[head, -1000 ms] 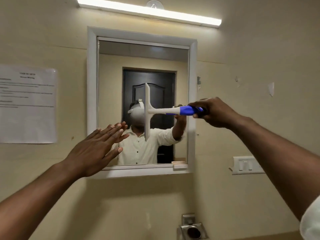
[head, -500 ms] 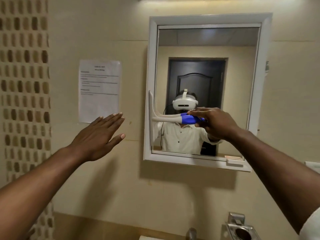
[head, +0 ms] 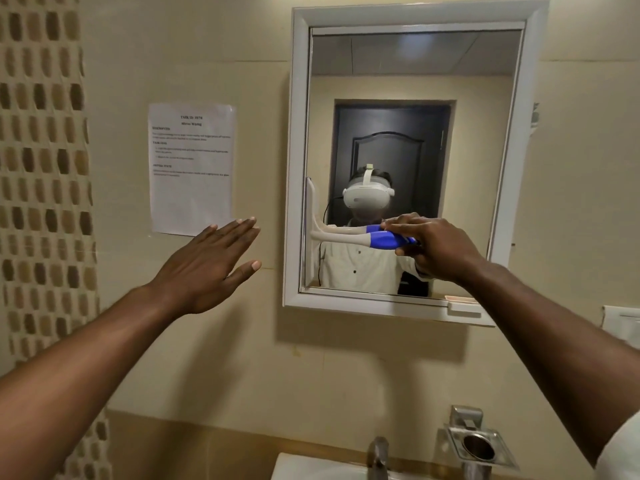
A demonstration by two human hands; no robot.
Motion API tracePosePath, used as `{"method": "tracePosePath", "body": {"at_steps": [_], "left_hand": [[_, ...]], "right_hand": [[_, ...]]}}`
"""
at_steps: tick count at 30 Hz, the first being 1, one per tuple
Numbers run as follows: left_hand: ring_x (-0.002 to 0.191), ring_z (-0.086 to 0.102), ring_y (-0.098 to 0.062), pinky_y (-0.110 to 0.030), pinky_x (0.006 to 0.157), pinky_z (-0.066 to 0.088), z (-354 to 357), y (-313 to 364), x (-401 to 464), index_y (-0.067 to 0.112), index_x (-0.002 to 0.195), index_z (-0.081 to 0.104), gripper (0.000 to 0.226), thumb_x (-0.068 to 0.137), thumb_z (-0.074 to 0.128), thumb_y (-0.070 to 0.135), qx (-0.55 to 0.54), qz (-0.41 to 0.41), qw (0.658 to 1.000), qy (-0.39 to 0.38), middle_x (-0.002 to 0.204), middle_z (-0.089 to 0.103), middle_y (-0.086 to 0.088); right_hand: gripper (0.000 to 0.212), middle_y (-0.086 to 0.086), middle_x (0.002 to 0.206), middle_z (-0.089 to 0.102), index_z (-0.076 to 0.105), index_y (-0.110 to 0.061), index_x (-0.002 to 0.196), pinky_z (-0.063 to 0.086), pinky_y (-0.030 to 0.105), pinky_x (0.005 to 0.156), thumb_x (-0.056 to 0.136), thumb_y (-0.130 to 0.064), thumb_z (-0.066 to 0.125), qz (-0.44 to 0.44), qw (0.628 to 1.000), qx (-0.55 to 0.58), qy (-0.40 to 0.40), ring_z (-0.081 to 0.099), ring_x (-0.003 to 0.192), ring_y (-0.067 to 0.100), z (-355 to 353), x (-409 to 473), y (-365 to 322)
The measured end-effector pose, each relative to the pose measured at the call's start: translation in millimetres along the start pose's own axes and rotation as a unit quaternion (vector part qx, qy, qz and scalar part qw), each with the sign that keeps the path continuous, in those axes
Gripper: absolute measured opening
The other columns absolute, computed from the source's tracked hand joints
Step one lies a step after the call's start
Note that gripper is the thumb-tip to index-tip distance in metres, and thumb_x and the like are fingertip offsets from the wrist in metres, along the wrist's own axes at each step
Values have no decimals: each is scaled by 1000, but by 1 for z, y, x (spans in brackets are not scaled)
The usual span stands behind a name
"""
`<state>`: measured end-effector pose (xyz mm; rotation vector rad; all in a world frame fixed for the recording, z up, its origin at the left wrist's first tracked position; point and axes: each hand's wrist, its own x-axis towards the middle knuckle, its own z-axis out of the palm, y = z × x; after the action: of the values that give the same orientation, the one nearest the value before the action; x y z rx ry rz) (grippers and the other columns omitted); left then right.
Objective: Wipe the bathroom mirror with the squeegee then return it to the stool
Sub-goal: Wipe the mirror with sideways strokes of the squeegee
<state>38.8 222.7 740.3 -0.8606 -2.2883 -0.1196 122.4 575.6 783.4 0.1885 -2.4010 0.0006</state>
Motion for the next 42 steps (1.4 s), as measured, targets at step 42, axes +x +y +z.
{"method": "tracePosePath", "body": {"at_steps": [42], "left_hand": [[140, -9, 1, -26, 118, -3, 18, 234, 118, 29, 149, 5, 69, 88, 9, 62, -113, 229, 965, 65, 158, 2, 12]], "right_hand": [[51, -4, 101, 66, 57, -36, 124, 34, 27, 59, 82, -6, 62, 190, 968, -162, 25, 52, 81, 17, -136, -163, 145]]}}
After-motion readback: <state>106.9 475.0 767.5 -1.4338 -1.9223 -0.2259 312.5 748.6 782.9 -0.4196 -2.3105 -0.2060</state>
